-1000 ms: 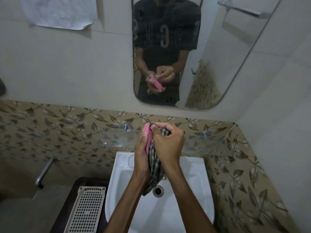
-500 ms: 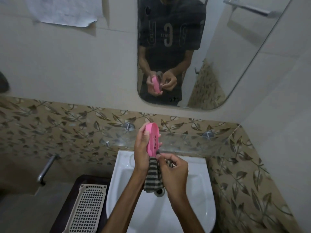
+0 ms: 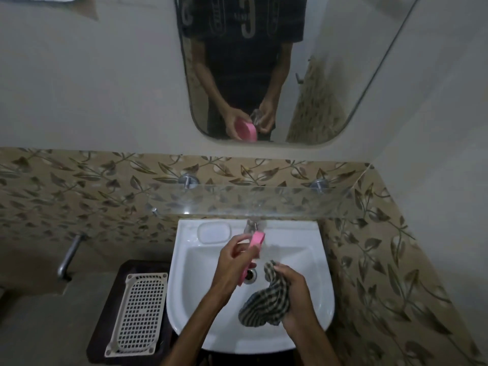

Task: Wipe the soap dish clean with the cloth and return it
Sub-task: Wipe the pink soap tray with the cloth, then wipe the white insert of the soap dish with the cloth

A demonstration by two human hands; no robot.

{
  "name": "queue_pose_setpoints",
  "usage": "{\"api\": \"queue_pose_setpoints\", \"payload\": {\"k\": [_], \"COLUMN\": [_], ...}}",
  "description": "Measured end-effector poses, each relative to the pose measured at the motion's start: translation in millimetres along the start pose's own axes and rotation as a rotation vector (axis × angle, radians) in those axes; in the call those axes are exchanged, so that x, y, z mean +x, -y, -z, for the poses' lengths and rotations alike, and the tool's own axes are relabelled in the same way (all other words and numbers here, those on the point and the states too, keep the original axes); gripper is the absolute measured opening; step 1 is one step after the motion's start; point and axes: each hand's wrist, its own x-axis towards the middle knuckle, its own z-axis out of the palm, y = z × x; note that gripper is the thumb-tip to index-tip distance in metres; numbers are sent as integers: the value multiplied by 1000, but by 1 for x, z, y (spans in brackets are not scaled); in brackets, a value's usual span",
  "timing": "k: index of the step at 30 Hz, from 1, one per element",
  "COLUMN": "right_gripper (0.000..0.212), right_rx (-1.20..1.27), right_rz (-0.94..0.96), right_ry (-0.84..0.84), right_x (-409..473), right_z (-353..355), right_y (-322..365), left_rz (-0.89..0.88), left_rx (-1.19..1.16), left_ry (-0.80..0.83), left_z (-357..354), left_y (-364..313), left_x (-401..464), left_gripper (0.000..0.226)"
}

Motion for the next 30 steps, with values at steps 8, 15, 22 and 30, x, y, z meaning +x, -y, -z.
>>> {"api": "queue_pose_setpoints", "payload": {"k": [8,15,22,30], "right_gripper": [39,24,19,9], "right_rx": [-450,-471,-321,-234], "right_rz": [-36,-145,-169,-165], "right_ry": [-149,-159,-252,-270], "right_x": [49,96,147,177], "right_z": [10,-11,-37,-38], "right_y": [-26,-53,-78,-85], "left_rz": [-156,-60,-98,-18], "left_rx": [552,763,1305,1400], "left_ry": [188,179,95,201], "left_z": [37,98,122,128], "left_y": [58,60,43,69], "left_x": [13,60,138,178], "left_gripper": [77,85,100,88]}}
